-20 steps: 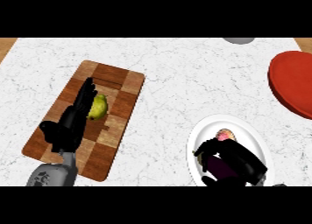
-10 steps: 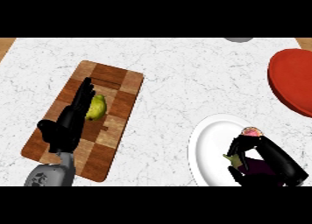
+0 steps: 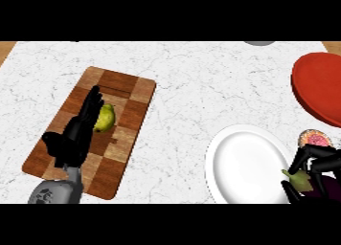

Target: Pick the eggplant from the plate and place it in the bowl

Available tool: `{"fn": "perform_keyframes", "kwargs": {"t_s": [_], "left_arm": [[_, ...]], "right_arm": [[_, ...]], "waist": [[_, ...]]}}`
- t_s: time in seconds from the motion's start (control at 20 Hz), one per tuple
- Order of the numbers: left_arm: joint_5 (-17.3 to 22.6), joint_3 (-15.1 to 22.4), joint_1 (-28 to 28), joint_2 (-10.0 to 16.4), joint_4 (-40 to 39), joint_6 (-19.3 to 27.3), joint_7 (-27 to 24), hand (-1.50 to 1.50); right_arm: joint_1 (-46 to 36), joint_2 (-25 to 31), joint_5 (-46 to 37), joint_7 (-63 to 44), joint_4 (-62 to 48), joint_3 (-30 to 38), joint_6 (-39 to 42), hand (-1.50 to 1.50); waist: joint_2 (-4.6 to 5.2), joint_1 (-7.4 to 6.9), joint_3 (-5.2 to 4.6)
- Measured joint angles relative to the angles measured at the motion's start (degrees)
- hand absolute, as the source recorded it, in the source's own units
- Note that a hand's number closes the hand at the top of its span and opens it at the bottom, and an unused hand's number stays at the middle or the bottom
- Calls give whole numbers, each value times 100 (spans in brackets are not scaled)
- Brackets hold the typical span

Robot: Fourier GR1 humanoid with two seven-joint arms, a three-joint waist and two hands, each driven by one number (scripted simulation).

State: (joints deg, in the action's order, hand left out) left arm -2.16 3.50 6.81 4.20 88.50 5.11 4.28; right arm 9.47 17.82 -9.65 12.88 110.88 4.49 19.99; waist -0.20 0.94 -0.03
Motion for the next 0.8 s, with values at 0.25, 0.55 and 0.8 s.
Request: {"fn": "perform_keyframes", "kwargs": {"t_s": [0.25, 0.55, 0.8], "left_arm": [[-50, 11, 68, -27, -40, 18, 21, 0], [-21, -13, 159, -37, -44, -40, 68, 0], [-139, 110, 7, -111, 73, -6, 28, 0]], "right_arm": [[-50, 89, 220, -697, 1153, 516, -159, 150], [-760, 563, 684, -2384, 2012, 1127, -150, 150], [-1727, 994, 987, -3591, 1936, 1446, -246, 150]], "waist": [[1, -15, -2], [9, -66, -4], [14, -107, -4]]}}
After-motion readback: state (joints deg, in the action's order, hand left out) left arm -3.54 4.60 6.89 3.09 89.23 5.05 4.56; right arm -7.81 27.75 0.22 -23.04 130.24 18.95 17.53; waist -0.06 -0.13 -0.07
